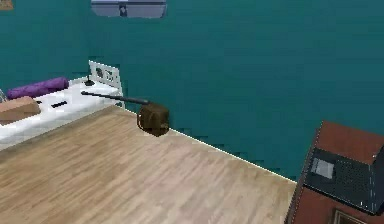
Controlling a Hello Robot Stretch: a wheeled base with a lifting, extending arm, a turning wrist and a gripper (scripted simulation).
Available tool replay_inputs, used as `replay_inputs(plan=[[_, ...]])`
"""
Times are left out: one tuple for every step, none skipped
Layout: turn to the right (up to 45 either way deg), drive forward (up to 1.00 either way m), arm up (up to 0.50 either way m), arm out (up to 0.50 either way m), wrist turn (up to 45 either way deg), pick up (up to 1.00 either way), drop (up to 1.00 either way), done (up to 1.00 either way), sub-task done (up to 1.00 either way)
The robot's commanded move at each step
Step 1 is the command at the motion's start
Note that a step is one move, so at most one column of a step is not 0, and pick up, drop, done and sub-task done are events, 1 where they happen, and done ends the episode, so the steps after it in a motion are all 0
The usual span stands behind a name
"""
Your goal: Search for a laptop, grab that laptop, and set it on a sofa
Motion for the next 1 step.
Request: replay_inputs(plan=[[3.0,0.00,0.00,0.00,0.0,0.00,0.00,0.00,0.00]])
